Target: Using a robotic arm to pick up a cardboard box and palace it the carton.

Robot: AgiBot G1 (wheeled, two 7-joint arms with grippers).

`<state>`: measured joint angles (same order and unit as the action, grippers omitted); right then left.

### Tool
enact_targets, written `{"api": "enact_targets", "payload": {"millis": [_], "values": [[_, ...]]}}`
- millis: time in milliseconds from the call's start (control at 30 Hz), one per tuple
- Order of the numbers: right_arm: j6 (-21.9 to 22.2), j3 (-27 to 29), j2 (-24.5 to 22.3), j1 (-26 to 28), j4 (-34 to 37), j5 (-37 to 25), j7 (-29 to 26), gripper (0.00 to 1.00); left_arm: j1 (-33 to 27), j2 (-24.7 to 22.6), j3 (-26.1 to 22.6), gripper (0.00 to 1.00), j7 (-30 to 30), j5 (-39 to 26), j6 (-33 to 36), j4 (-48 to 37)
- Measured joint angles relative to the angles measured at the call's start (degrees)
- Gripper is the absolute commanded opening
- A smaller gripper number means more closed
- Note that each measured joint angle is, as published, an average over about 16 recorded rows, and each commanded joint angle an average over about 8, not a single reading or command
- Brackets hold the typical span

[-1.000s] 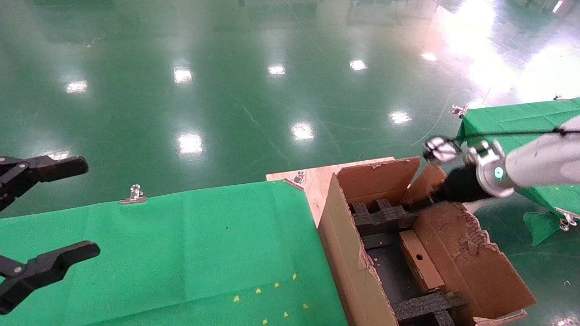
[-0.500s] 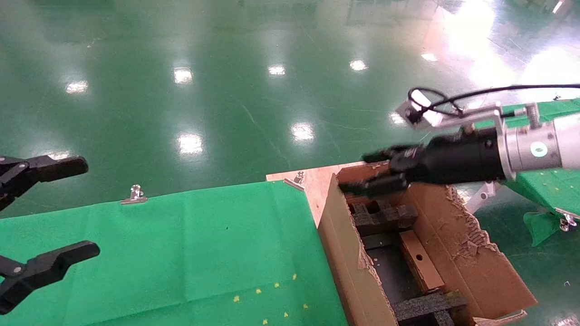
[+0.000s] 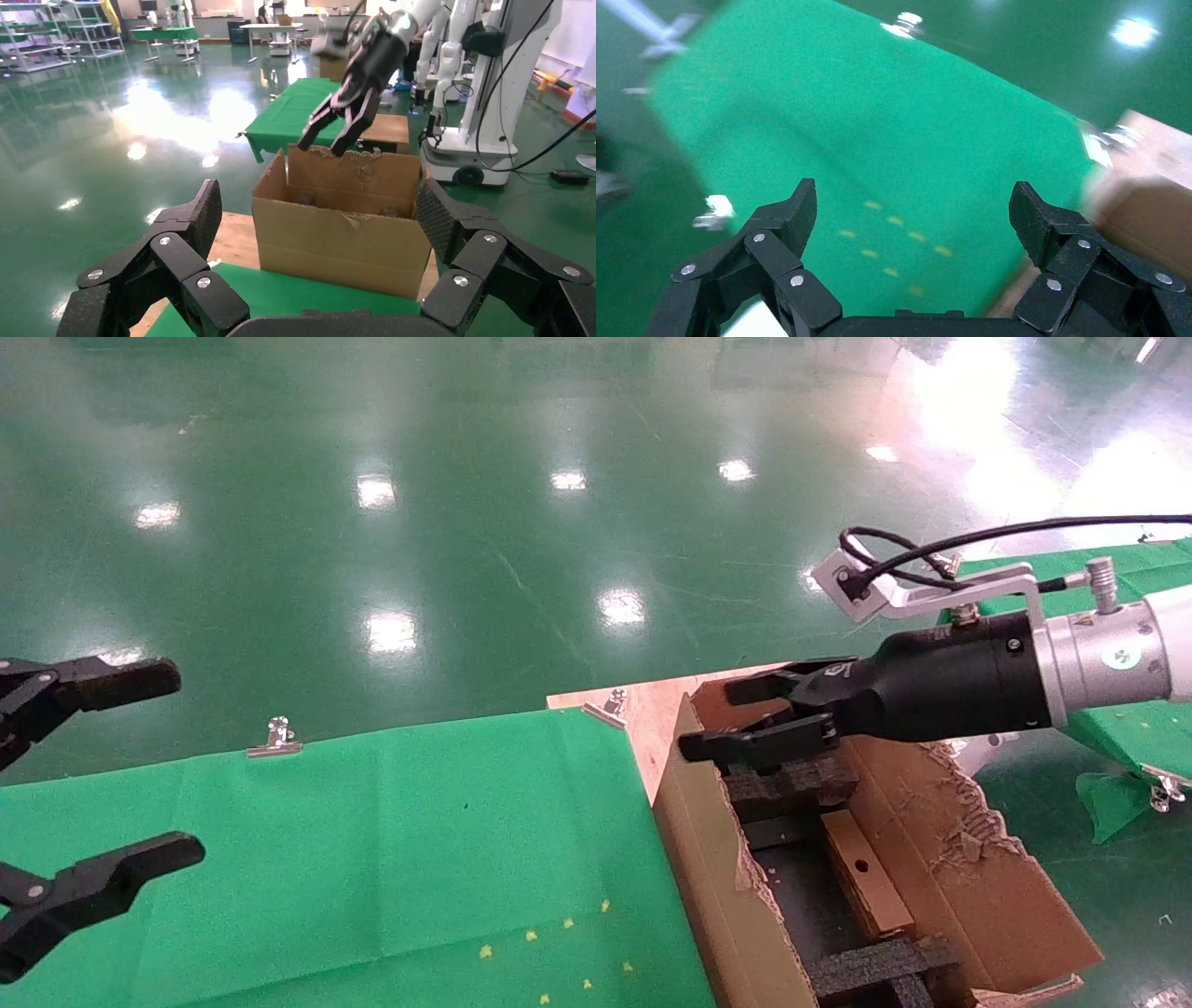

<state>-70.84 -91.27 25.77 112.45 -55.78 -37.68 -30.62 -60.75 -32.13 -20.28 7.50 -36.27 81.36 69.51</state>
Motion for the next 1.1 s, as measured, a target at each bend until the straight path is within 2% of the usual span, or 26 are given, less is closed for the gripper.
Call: {"api": "enact_targets", "payload": {"millis": [200, 1100], "values": [[-1.19, 6.33, 0.79, -4.31, -1.49, -0.40, 1.67, 1.00, 0.00, 0.00, 0.00, 1.00, 0.00, 0.00, 0.00, 0.00], [-8.31, 42.24, 5.20, -28.58, -9.99, -2.37, 11.15, 1.00, 0.00, 0.00, 0.00, 1.00, 0.00, 0.00, 0.00, 0.00]]}}
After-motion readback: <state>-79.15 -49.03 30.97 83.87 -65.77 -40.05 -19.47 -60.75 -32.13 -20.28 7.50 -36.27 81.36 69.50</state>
